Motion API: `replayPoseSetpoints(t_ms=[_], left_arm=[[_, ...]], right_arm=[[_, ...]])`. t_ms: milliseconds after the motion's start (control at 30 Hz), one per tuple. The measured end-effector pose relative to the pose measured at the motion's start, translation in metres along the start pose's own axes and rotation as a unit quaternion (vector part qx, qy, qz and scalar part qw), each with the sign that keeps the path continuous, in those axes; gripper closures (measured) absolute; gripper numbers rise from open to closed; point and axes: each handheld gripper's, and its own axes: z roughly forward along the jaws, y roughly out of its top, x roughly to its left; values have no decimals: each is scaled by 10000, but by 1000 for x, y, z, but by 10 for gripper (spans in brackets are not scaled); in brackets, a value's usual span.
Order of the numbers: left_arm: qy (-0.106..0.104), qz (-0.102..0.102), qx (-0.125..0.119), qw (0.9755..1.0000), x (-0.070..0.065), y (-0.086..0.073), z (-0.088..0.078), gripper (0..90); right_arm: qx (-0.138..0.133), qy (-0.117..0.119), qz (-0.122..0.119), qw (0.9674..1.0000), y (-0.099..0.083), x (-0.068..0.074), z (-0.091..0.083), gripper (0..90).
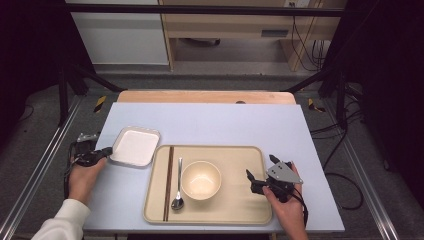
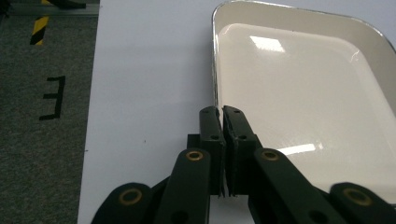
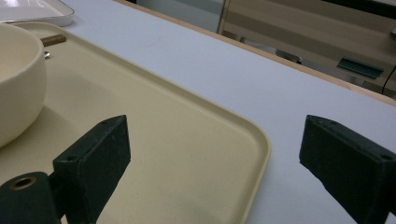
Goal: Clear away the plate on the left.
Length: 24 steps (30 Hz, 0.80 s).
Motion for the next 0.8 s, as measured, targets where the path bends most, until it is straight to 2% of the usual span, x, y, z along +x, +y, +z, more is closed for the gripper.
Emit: replayPoseSetpoints(t_ms=[233,300,433,667,733,800], left_arm=[[-6,146,91,9999,-1,0,4,844],[-71,155,137,9998,0,-1,8,824],[-139,-74,58,9999,3,-1,8,855],[-139,-205,-459,9986,2,9,-12,883],[-64,-102,-553,9984,0,15,-19,884],[26,124,-532,9985,-4,20,-24,884]], right_arm=[[22,14,-7,10000,0,1,1,89],[24,14,1,10000,0,1,1,89],[21,14,-8,10000,0,1,1,89],[21,8,7,10000,0,0,1,89],[26,16,-2,10000,0,1,1,89],[27,21,-1,10000,0,2,1,89]])
